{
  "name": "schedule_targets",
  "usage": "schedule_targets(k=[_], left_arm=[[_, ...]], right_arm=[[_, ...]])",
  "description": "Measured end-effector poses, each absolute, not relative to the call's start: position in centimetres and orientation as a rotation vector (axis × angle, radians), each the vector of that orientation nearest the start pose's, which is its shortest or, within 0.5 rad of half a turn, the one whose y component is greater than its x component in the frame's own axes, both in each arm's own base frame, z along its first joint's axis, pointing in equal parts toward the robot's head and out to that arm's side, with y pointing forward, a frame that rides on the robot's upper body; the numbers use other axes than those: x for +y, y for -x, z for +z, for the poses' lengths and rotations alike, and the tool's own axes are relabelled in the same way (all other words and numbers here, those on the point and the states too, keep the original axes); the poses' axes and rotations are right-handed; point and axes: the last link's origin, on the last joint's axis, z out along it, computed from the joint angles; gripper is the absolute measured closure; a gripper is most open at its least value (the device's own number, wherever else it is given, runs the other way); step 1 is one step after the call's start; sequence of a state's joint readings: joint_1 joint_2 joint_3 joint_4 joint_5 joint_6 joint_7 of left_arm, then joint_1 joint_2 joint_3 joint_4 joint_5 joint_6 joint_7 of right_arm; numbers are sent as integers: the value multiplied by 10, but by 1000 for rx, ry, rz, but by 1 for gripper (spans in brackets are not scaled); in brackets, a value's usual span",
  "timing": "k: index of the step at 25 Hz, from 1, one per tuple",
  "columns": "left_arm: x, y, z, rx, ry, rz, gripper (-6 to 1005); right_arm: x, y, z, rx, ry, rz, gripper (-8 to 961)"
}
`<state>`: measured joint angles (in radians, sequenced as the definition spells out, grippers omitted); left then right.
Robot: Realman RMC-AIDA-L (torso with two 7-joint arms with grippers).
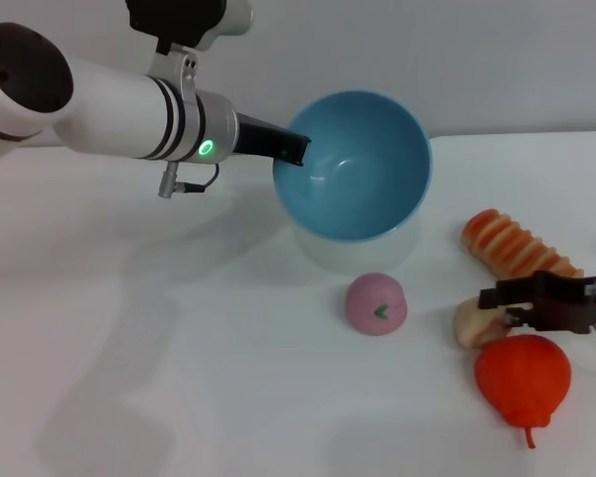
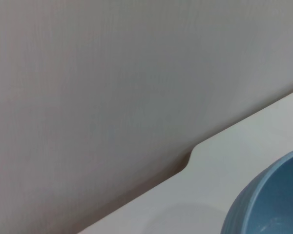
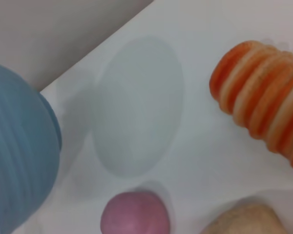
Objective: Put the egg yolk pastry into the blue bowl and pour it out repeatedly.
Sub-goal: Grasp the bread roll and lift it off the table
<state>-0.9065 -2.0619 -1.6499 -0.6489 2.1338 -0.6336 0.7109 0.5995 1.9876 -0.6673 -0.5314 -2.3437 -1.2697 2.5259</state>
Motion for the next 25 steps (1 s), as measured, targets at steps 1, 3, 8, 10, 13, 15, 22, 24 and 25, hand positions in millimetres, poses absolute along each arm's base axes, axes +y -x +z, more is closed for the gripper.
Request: schedule_targets(k=[1, 3, 8, 10, 13, 15, 22, 24, 25], left_arm=[[457, 147, -68, -879, 2376, -146, 1000], [457, 148, -69, -877, 2379, -141, 1000], [457, 148, -69, -877, 2379, -141, 1000], [457, 148, -69, -877, 2379, -141, 999], [457, 148, -68, -876, 2378, -140, 999], [457, 148, -68, -876, 2378, -140, 999], [458, 148, -68, -872, 2375, -141, 1000], [458, 148, -68, -872, 2376, -141, 1000], [458, 148, -68, -872, 2376, -140, 1000]], right_arm=[[352, -326, 3, 2069, 1938, 347, 571], [355, -324, -2, 2065, 1932, 344, 575], [356, -324, -9, 2069, 1920, 330, 585], [355, -326, -10, 2077, 1912, 328, 589], [353, -330, -13, 2090, 1885, 325, 595], [353, -332, -14, 2093, 1871, 325, 599], [353, -335, -12, 2067, 1878, 316, 613], [353, -335, -12, 2049, 1891, 312, 617], [353, -334, -11, 2037, 1900, 309, 619]])
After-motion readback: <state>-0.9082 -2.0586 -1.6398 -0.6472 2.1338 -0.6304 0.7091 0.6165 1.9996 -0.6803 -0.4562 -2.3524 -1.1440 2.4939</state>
